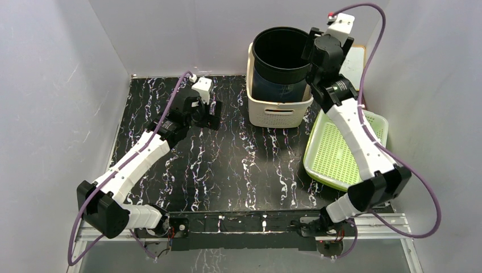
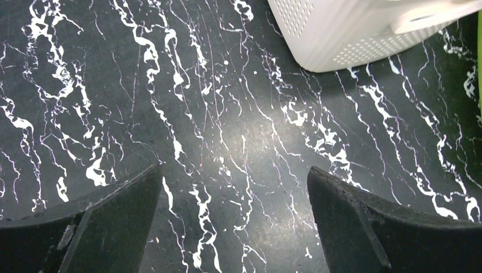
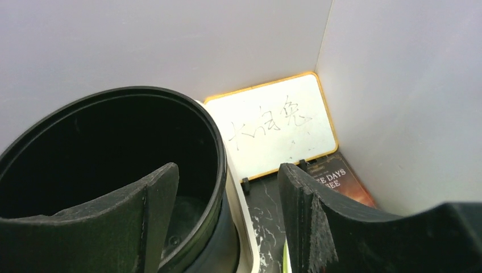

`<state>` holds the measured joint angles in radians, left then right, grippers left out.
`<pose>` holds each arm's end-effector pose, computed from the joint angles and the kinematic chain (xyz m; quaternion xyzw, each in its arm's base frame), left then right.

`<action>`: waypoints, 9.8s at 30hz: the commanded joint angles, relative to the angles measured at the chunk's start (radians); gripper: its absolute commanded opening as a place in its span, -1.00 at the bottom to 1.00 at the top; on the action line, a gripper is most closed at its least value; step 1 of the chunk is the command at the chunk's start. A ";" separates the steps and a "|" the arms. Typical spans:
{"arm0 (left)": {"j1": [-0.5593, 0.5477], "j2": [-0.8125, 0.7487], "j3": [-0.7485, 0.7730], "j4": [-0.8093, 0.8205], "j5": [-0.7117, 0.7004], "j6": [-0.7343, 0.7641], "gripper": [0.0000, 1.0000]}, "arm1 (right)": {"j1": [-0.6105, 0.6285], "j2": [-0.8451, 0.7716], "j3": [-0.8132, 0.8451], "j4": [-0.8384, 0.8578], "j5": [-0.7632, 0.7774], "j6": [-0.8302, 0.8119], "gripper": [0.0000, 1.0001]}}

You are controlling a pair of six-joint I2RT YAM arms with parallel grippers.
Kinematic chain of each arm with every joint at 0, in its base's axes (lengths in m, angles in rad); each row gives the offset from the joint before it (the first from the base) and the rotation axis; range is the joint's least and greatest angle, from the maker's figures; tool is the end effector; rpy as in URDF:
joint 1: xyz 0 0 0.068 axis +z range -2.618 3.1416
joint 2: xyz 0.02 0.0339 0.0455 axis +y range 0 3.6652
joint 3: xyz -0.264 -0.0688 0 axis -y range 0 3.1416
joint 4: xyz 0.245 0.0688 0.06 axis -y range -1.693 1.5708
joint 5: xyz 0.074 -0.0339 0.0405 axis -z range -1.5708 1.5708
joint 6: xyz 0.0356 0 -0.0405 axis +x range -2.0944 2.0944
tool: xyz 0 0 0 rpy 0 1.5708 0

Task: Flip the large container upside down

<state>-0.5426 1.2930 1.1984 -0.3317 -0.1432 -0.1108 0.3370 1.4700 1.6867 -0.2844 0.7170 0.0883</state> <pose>0.2567 -0.1488 0.3588 0.1418 0.8274 -0.1164 0.5309 0.3101 0.0839 0.4806 0.1529 0.7086 -0.1156 0.6791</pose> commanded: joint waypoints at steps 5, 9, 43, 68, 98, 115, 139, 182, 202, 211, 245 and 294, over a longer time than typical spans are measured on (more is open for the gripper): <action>-0.005 -0.010 0.067 -0.113 0.047 0.052 0.97 | -0.104 0.295 0.405 -0.353 -0.049 0.071 0.26; -0.005 -0.027 0.052 -0.110 0.047 0.054 0.97 | -0.150 0.393 0.531 -0.480 -0.101 0.123 0.27; -0.004 -0.061 -0.012 -0.085 0.019 0.047 0.97 | -0.249 0.224 0.434 -0.299 -0.603 0.298 -1.00; -0.004 -0.106 -0.033 -0.123 0.009 0.037 0.97 | -0.261 0.346 0.504 -0.474 -0.615 0.289 0.35; -0.005 -0.125 -0.086 -0.115 -0.011 0.043 0.97 | -0.295 0.342 0.444 -0.427 -0.669 0.299 -1.00; -0.004 -0.141 -0.081 -0.139 -0.039 0.039 0.97 | -0.328 0.062 0.444 -0.191 -0.750 0.470 -1.00; -0.003 -0.186 0.482 -0.292 -0.520 0.018 0.97 | -0.329 -0.102 0.340 0.079 -1.097 0.655 -1.00; -0.003 -0.202 0.526 -0.383 -0.332 0.031 0.97 | 0.326 -0.065 -0.287 0.034 -0.474 0.314 -1.00; -0.005 -0.126 0.474 -0.353 0.014 0.065 0.97 | 0.325 -0.119 -0.256 0.076 -0.447 0.261 0.07; -0.027 -0.061 0.321 -0.191 0.251 0.057 0.97 | 0.312 -0.239 -0.252 0.088 -0.269 0.207 0.81; -0.328 0.185 0.197 -0.099 -0.273 0.261 -0.09 | -0.123 -0.280 -0.482 0.030 -0.479 0.384 0.62; -0.226 -0.431 -0.398 0.435 0.136 -0.678 -1.00 | -0.252 -0.303 -0.595 0.080 -0.587 0.385 0.69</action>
<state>-0.7666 0.9020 0.8604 -0.0116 -0.1928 -0.6537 0.0898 1.1847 1.0821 -0.2584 0.1349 0.4747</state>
